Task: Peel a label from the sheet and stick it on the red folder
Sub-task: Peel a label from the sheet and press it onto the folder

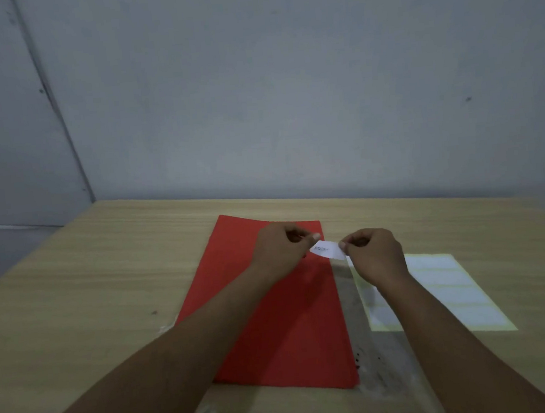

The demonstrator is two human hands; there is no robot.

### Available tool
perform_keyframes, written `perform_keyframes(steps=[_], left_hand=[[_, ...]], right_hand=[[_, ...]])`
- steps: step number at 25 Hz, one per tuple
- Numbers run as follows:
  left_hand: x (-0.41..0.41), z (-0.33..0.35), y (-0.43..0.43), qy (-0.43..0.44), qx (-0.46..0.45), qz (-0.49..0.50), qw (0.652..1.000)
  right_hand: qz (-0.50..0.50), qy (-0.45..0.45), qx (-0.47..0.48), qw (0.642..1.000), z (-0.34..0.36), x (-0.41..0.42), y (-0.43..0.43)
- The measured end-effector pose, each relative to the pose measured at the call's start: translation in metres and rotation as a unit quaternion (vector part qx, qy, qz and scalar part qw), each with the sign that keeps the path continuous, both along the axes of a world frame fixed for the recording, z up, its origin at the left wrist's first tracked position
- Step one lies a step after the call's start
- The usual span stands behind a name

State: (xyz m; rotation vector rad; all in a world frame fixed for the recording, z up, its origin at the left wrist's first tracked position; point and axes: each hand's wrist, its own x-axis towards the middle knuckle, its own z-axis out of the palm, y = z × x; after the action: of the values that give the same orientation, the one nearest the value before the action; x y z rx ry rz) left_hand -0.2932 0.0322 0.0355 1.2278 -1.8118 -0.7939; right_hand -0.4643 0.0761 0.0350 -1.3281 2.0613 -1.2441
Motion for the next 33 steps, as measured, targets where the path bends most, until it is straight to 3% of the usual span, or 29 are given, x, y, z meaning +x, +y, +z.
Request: perform_keyframes(steps=[10,19,33], left_hand=[[0.069,-0.016,-0.026,0.012,0.064,0.074,0.995],[0.098,-0.008,-0.059,-0.064,-0.005,0.141,0.988],[0.112,-0.01,-0.074,-0.121,-0.001,0.178,0.976]], right_hand=[[0.048,0.008,0.014,0.999,-0.017,0.071,-0.043],[0.067,-0.008,0.017,0.998,-0.016,0.111,-0.087],[0.041,0.004,0.043,0.998,-0.029,0.143,-0.106]])
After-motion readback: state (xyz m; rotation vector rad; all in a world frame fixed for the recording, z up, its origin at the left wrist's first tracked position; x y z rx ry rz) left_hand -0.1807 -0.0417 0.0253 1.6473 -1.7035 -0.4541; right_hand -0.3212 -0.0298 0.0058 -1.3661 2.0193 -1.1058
